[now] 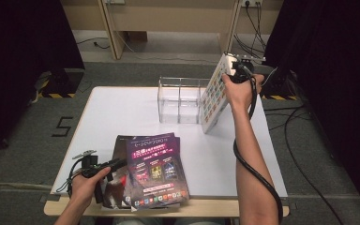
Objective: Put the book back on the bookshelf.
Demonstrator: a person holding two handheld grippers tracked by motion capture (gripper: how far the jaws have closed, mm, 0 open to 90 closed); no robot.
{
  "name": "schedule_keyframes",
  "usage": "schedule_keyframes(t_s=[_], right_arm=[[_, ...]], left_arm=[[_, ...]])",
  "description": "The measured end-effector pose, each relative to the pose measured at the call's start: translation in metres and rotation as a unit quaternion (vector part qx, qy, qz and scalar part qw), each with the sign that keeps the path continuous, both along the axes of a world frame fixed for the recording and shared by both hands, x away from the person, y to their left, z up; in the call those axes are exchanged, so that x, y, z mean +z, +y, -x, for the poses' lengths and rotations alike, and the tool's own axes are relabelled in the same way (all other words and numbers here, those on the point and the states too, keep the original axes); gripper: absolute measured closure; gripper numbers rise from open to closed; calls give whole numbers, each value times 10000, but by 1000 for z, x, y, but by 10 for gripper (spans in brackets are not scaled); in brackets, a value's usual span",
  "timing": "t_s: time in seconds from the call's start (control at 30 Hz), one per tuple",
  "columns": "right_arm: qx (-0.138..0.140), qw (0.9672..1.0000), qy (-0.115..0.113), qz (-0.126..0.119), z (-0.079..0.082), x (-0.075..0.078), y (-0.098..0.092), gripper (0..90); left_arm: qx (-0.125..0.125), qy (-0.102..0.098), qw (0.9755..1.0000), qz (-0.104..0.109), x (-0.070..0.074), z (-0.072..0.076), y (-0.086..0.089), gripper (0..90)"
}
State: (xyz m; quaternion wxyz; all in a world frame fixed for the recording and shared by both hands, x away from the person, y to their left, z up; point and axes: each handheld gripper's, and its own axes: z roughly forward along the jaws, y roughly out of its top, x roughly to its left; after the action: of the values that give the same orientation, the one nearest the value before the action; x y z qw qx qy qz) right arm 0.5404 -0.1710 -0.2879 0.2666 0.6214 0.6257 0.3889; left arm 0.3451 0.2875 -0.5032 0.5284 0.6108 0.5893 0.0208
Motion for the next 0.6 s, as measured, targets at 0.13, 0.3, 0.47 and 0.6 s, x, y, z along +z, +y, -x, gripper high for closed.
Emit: schedule_keyframes(t_s=[0.13,0.3,0.47,0.6], right_arm=[[10,10000,-50,-27,9,-1,0,545],[25,10000,-75,-33,18,0,0,507],[58,10000,-72,11,26,1,1,481],[59,9999,-118,76,35,2,4,469]], left_arm=[[9,-50,10000,-81,1,0,0,443],[13,-94,9999,-120,3,1,-2,421],[19,-118,9998,-165,4,1,-3,397],[36,-140,9997,-199,5,1,-3,380]])
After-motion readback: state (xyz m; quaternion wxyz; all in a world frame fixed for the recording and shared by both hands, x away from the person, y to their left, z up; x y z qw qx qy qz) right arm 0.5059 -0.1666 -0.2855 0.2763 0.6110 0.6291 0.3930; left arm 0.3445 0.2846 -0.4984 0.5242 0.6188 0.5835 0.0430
